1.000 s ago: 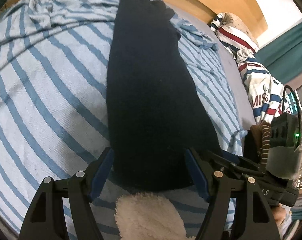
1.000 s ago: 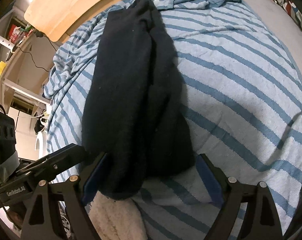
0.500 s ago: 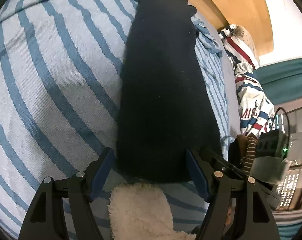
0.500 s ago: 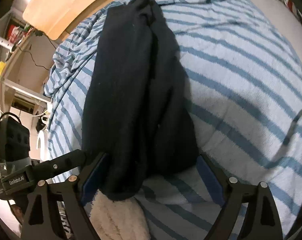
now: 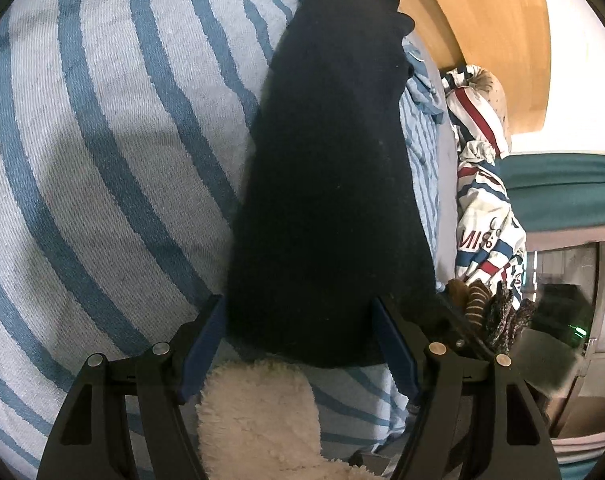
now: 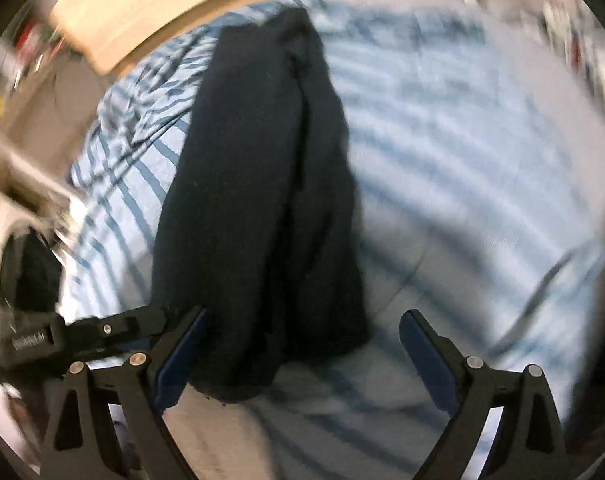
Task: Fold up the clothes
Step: 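Position both tools open at the end of the navy strip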
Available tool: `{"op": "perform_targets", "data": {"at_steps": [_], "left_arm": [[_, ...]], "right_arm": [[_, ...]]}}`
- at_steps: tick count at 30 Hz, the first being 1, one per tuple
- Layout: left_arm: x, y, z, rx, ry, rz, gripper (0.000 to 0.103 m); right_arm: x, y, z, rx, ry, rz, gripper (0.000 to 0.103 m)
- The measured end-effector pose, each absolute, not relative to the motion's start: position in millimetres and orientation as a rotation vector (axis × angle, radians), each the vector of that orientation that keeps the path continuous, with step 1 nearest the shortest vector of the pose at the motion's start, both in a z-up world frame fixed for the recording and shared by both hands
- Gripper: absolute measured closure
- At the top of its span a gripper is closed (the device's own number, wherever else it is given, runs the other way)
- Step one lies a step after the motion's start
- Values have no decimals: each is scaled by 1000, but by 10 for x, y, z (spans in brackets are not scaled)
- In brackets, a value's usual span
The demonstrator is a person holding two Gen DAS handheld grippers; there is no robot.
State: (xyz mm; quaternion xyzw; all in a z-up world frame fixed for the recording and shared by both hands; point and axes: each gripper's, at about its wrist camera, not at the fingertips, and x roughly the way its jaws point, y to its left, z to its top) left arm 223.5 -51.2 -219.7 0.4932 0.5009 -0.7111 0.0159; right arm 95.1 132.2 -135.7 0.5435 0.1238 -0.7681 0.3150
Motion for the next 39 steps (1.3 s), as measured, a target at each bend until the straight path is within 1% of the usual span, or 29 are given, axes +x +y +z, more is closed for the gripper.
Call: {"op": "perform_targets", "data": {"at_steps": [3, 8, 12, 15, 25, 31, 33, 36, 39], "left_arm": [[2213, -524, -2136, 1524, 1520, -2222, 29], [2177, -554, -2009, 1503, 1417, -2247, 29], [2170, -575, -1978, 1496, 1388, -2243, 29], [2154, -570, -1978, 1494, 1389, -2241, 29], [2161, -577, -1979, 1491, 1401, -2245, 29], [2092, -556, -1943, 1504, 1371, -2270, 29], [2052, -539, -1935, 1515, 1359, -2277, 29], [1963, -487, -1912, 1550, 1302, -2285, 29], [1873, -386, -1825, 1568, 1141, -2331, 29]], "right_arm": [[1063, 1140, -1202, 1324, 529, -2045, 6], [1278, 871, -1245, 1255, 779, -1962, 6], [1488, 689, -1305, 1148, 1008, -1929, 6], [1559, 619, -1302, 1100, 1086, -1922, 6], [1709, 525, -1293, 1013, 1191, -1901, 6], [1753, 496, -1319, 988, 1233, -1887, 5], [1739, 506, -1318, 996, 1220, -1886, 5], [1615, 583, -1321, 1082, 1103, -1880, 5], [1305, 820, -1378, 1311, 786, -1856, 5]]}}
